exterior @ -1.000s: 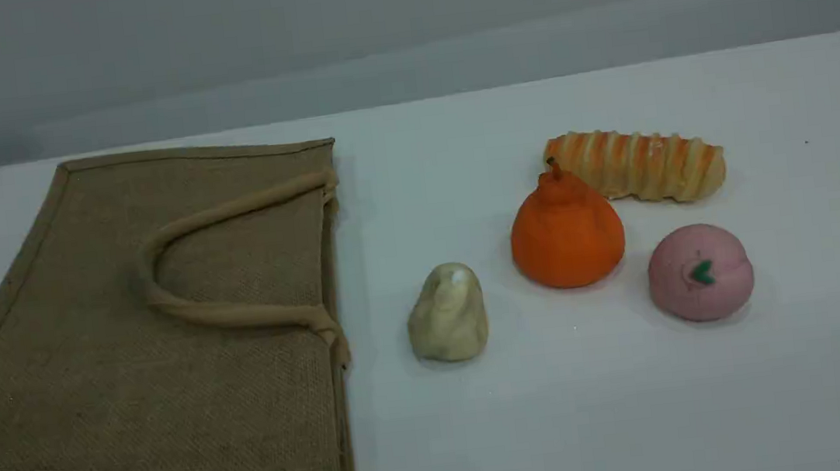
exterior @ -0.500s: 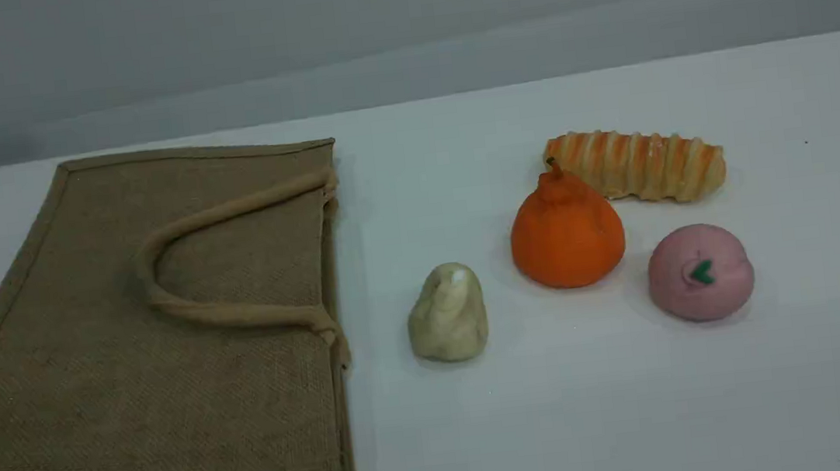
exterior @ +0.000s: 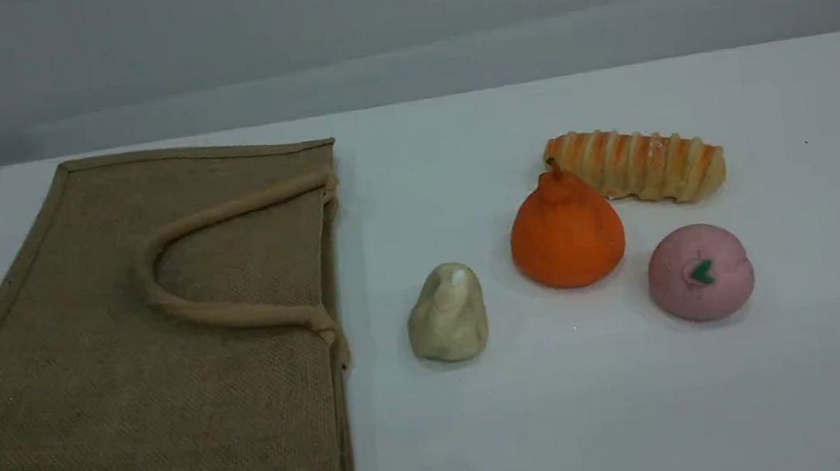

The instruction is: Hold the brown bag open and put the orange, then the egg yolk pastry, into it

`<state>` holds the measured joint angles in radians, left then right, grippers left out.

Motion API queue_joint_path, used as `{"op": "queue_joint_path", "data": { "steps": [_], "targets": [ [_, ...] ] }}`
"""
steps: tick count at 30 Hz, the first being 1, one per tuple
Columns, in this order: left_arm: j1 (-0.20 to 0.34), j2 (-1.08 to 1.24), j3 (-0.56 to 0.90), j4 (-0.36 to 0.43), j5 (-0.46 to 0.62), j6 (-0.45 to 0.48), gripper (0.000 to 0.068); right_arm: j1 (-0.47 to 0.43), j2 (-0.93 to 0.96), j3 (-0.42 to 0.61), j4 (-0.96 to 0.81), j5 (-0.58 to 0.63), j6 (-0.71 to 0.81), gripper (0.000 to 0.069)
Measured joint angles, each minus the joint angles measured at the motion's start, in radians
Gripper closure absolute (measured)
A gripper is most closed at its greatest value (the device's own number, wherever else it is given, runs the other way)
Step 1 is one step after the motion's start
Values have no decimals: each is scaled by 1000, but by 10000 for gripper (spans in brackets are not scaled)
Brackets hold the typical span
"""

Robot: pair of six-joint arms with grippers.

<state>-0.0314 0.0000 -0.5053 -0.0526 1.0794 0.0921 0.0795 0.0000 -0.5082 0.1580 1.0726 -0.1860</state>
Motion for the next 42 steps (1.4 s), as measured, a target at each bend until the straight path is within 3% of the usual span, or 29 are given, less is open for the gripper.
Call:
{"op": "queue_joint_path", "data": {
  "steps": [9, 17, 23, 29, 36, 42],
  "targets": [
    [0, 0, 0, 0, 0, -3, 162, 0, 0, 0, 1, 0, 15, 122],
    [0, 106, -59, 73, -50, -136, 162, 0, 33, -53, -29, -60, 127, 122],
    [0, 316, -198, 128, -69, -136, 162, 0, 193, -177, -30, -94, 129, 122],
    [-2, 561, -335, 111, -162, -136, 162, 0, 418, -321, -30, -190, 130, 122],
    [-2, 834, -428, 102, -267, -133, 162, 0, 688, -493, -30, -208, 129, 122],
    [-2, 1050, -520, 99, -281, -131, 162, 0, 876, -578, -27, -222, 125, 122]
  ]
}}
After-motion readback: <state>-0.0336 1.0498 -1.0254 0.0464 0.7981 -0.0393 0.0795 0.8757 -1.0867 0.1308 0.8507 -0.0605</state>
